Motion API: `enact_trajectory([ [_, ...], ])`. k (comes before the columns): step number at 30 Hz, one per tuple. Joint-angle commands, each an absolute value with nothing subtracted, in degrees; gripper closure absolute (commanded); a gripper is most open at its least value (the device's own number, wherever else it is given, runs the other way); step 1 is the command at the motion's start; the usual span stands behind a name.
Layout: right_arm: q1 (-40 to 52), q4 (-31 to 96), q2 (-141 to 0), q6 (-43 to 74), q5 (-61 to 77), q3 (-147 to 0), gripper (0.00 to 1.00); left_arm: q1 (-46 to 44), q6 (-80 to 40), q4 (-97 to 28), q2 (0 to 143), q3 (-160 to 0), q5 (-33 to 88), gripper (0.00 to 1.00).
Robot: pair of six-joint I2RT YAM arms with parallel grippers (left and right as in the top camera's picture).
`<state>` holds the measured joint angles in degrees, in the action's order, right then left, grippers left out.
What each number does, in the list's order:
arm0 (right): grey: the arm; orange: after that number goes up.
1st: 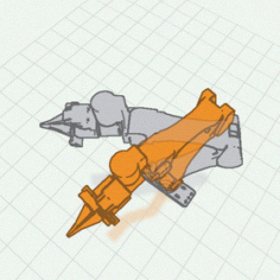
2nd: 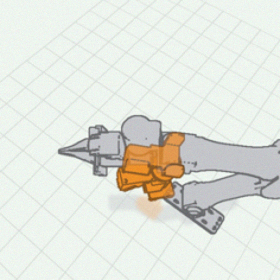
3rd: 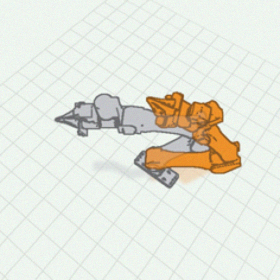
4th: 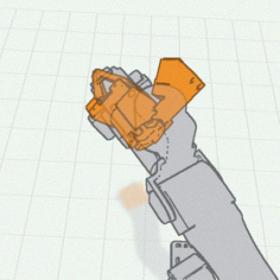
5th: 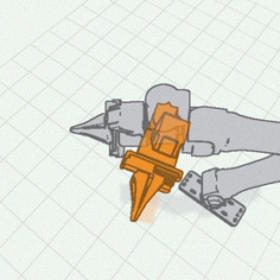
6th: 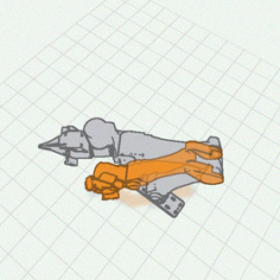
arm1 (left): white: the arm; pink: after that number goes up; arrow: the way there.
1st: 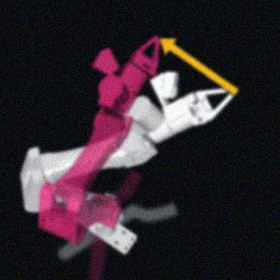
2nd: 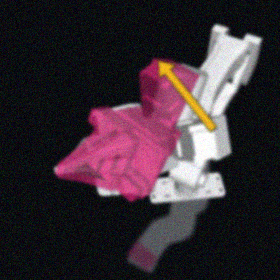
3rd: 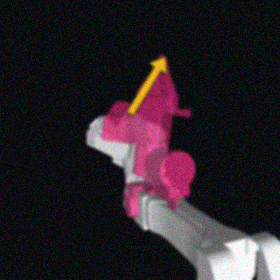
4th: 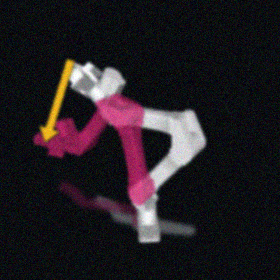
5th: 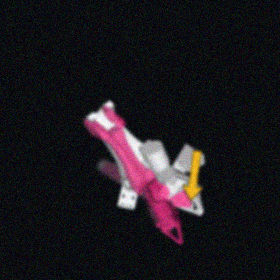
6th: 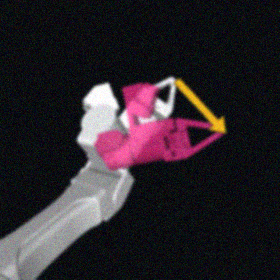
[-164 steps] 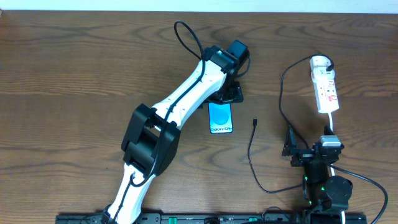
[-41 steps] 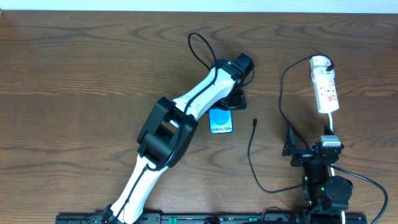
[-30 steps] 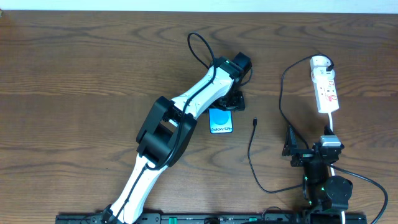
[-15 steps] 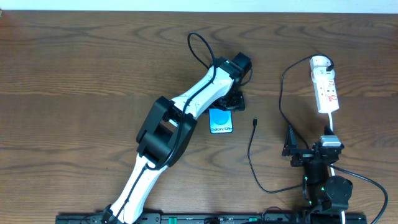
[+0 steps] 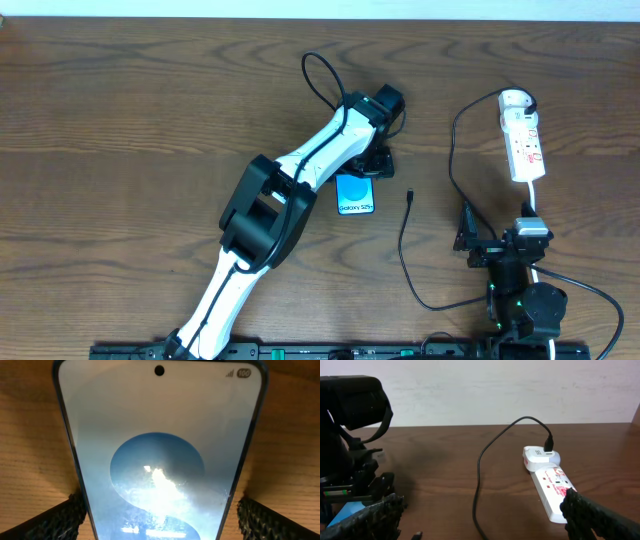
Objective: Plug charger to phone and switch on socket
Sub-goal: 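Close the left gripper on the phone's top end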
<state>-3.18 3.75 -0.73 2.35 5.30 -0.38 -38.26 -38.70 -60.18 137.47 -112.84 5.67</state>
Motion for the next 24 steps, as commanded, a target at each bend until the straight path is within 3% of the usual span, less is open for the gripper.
enact_trajectory([
  [1,-2.87,4.01,-0.54,2.70,5.04,-0.32,0.01,-38.06,-37.95,-60.51,141.23,-110.74,6.83,0.05],
  [24,-2.90,4.01,-0.54,2.70,5.04,-0.32,0.01,-38.06,-37.98,-60.49,141.23,-110.74,6.83,0.23],
])
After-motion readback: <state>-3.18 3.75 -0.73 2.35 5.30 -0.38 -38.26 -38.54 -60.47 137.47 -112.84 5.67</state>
